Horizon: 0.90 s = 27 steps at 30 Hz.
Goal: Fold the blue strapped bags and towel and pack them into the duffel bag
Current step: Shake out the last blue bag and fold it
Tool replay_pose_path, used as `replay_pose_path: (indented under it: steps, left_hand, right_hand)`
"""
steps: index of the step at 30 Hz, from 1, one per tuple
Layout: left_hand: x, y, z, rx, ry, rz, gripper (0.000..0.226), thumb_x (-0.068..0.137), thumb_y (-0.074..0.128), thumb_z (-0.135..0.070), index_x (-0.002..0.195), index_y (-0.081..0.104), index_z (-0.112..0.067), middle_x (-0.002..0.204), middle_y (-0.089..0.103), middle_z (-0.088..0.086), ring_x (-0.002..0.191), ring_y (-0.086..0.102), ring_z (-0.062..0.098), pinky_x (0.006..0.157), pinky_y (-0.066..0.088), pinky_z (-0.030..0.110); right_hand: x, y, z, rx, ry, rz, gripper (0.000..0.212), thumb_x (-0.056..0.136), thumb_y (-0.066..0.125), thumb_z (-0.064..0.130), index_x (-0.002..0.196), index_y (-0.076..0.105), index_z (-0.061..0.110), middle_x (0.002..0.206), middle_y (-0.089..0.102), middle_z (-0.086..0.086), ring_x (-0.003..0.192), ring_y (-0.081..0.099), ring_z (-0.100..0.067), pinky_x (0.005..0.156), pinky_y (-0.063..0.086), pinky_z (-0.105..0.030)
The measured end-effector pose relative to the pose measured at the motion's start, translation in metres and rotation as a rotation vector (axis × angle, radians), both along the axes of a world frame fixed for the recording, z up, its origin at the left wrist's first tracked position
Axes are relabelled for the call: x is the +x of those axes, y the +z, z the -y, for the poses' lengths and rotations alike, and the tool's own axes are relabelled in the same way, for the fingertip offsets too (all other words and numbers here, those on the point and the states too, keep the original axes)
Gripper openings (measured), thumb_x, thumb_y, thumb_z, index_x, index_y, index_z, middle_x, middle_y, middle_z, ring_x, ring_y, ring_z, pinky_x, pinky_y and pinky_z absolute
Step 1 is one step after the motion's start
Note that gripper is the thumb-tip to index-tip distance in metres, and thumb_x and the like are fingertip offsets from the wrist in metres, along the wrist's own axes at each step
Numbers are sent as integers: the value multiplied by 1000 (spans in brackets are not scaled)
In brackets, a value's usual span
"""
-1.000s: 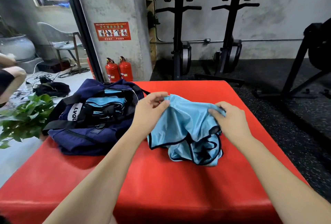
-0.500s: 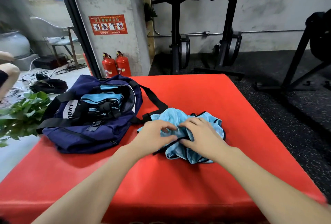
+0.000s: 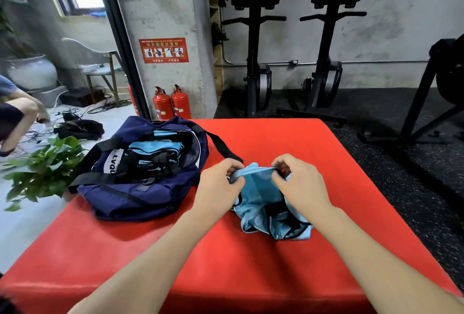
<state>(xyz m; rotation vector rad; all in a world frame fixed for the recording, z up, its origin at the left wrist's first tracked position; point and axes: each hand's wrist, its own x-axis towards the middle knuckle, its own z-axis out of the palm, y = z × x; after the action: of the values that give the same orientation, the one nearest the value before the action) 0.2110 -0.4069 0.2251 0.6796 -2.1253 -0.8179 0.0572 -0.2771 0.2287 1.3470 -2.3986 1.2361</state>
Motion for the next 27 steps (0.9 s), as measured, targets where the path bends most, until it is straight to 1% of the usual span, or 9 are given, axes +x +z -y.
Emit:
replay_pose_path:
  steps: [3,6,8,10,12,16,20,24,27]
  left_hand:
    - [3,27,8,-16,0,-5,24,75,66,-2,88,68,-23,77,69,-8,72,62,8,70,50,19]
    - [1,62,26,183,-19,-54,23,81,66,-2,92,70,-22,77,71,-3,64,58,9,66,47,21]
    - [-1,91,37,305,-96,-115,24,86,65,-1,98,71,-22,87,75,2,73,63,16,71,49,28]
    - [-1,120,43,306,-161,-148,24,89,66,-1,100,72,-21,97,76,7,84,67,18,81,52,28]
    - [-2,149,46,250,-184,-143,20,91,67,-5,100,73,-22,97,76,7,80,65,11,80,52,27]
    - [1,211,42,156,-225,-110,13,88,76,-12,97,74,-20,81,75,-3,69,60,5,71,49,26]
    - [9,265,33,-19,-292,40,31,72,89,-13,98,74,-22,89,77,-3,77,67,5,75,53,25]
    - [19,301,26,-390,-191,235,38,70,74,-5,99,70,-29,83,69,-16,76,62,0,66,45,14]
    - [29,326,26,-420,-120,127,33,70,75,-5,93,66,-27,87,68,-11,82,64,7,69,46,11]
  right_hand:
    - [-14,10,-10,-21,-67,49,18,80,69,21,91,65,34,84,67,18,81,62,-7,76,51,-32]
    - [-29,35,-23,-96,-73,64,29,78,70,11,83,66,39,82,69,19,81,63,0,79,50,-23]
    - [-39,58,-30,-124,-87,42,32,78,70,6,85,68,38,83,70,18,80,63,3,79,46,-12]
    - [-50,83,-36,-138,-118,22,25,79,69,5,89,73,29,84,70,15,79,62,1,82,48,-16]
    - [-62,108,-42,-124,-163,-7,22,80,68,9,92,74,26,83,69,13,79,63,-6,83,50,-24]
    - [-80,161,-59,-148,-186,-58,18,87,66,15,98,74,26,91,70,12,86,64,-7,84,50,-27]
    - [-86,211,-70,-144,-230,-178,11,96,62,26,105,69,25,98,70,6,96,63,-18,87,53,-41]
    - [-79,261,-81,-87,-297,-236,15,102,53,34,106,62,24,98,69,0,92,62,-27,79,52,-41]
    - [-67,300,-91,-135,-294,-194,15,103,51,30,103,60,19,90,68,-6,80,65,-28,77,54,-41]
